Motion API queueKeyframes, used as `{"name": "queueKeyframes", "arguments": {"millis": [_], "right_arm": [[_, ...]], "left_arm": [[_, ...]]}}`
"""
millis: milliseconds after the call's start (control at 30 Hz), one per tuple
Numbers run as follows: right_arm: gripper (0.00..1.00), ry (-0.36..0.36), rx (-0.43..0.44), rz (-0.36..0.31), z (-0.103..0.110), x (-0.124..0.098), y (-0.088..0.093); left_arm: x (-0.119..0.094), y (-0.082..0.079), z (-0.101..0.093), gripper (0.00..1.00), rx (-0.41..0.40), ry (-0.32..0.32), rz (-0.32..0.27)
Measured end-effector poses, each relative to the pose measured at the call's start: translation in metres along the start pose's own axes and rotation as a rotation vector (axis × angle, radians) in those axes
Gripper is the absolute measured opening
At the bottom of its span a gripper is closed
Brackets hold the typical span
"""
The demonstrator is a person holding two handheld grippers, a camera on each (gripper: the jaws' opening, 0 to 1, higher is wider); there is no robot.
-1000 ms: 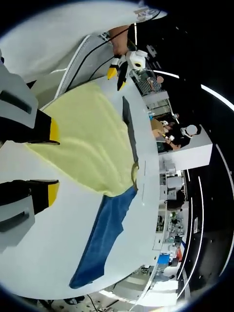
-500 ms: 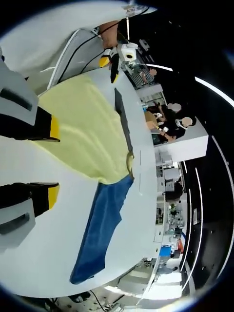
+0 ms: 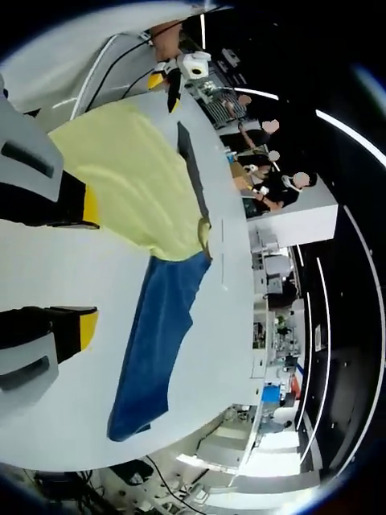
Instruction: Fold the garment on the visible template until the final outline fits inside the template.
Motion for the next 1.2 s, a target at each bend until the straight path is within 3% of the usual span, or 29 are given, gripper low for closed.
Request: {"name": "queueKeyframes", "arguments": {"millis": [333, 800, 1200], "right_arm": [[0.35, 0.074, 0.034, 0.008, -0.040, -0.007, -0.003], [0.33, 0.159, 0.090, 0.015, -0.072, -0.015, -0.007], [0.32, 0.263, 0.143, 0.016, -0.120, -0.017, -0.011]], "left_arm": [[-0.003, -0.004, -0.002, 0.72, 0.029, -0.014, -0.007], [-0.006, -0.003, -0.001, 0.71, 0.044, -0.016, 0.008], [-0.005, -0.005, -0.002, 0.71, 0.045, -0.016, 0.018]]}}
Point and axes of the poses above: the point that each gripper's makers call its tool centre point, and the gripper's own axes: x roughly forward along the fingers, z roughly to its left, y roughly out of its underside, the point moved 1 cm from there along -x, roughly backward along the fingers, and after that the axes turned 9 degrees about z, right-handed, at the moved point
